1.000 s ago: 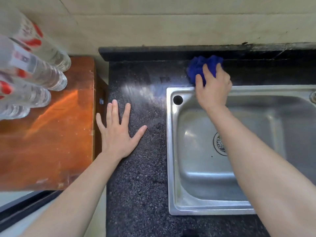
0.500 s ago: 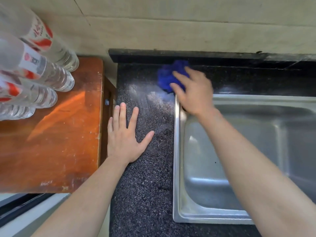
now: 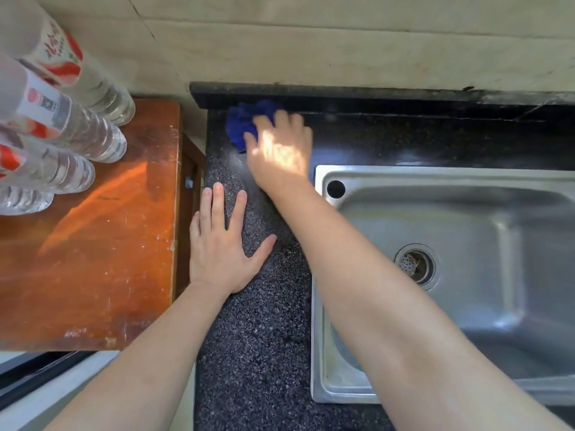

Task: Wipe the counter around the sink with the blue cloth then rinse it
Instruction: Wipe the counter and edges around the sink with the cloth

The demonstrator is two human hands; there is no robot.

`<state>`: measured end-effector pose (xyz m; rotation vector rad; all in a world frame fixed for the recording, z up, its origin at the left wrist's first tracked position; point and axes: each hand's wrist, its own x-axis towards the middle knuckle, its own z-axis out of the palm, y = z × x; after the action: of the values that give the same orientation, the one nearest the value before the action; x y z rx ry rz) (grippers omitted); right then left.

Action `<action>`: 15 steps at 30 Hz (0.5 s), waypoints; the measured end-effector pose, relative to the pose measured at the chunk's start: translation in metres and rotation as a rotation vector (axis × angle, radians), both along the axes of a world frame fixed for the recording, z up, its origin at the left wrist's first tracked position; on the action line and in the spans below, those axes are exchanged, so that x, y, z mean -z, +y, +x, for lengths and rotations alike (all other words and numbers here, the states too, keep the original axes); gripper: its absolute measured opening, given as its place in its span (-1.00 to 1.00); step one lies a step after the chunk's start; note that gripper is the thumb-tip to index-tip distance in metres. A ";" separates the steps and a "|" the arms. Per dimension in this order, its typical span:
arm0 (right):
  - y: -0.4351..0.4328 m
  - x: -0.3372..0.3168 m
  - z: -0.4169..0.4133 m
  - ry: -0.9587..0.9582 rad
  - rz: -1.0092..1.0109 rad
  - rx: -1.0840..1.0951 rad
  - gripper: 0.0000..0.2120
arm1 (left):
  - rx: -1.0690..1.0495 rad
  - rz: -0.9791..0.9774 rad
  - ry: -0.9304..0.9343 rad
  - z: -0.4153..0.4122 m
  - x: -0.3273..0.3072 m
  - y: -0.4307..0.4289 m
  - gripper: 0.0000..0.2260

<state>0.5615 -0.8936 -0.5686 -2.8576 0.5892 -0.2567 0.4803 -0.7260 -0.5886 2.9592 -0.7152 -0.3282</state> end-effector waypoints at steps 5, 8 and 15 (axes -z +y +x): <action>-0.032 0.008 -0.017 0.032 -0.044 -0.163 -0.62 | -0.010 0.011 -0.001 0.000 0.001 0.001 -0.19; -0.095 0.007 -0.056 0.111 -0.035 -0.039 -0.62 | -0.017 0.018 0.000 -0.001 0.001 0.001 -0.19; -0.229 -0.013 -0.132 0.261 0.046 0.237 -0.60 | -0.037 -0.009 -0.011 -0.004 -0.002 -0.001 -0.21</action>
<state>0.4292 -1.1223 -0.5557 -2.7952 0.9714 0.0951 0.4767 -0.7271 -0.5870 2.9637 -0.6606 -0.3052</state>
